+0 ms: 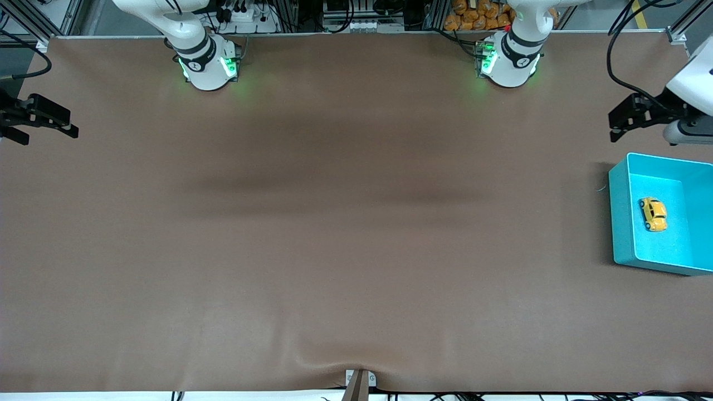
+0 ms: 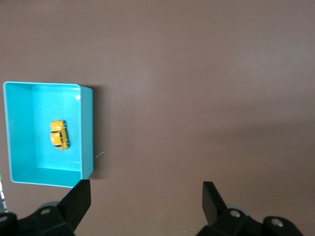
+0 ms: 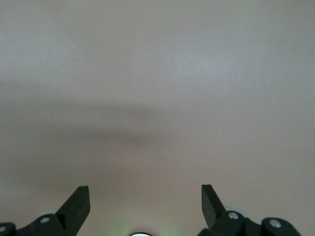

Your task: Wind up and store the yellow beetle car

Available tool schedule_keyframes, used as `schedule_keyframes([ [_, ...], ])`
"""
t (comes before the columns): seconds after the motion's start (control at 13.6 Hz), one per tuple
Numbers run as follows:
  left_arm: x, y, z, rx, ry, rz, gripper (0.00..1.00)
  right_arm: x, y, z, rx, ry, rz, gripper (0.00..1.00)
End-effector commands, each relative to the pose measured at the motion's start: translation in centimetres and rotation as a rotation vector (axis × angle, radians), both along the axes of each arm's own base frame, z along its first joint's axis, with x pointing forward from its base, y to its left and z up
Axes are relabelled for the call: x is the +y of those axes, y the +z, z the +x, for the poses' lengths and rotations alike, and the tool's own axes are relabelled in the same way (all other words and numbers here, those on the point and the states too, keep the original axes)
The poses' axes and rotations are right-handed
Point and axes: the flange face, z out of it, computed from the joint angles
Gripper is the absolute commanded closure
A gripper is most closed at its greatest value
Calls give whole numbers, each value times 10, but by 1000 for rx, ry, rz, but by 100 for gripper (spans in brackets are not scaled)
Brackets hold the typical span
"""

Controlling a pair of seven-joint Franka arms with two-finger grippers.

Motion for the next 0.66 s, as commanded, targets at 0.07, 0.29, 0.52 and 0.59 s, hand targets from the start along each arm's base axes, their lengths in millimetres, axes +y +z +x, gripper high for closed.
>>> schedule_keyframes([
  [0.07,-7,5,-9,13,1,-78,0,0,16,-13,-11,-3,-1,0],
  [0.29,-7,-2,-14,67,-8,-84,0,-2,20,-16,-13,-5,2,0],
  [0.52,-2,-4,-14,74,2,-80,0,-1,19,-16,-9,-5,1,0],
  [0.59,-2,-4,-14,74,2,-77,0,0,18,-15,-11,-5,2,0],
])
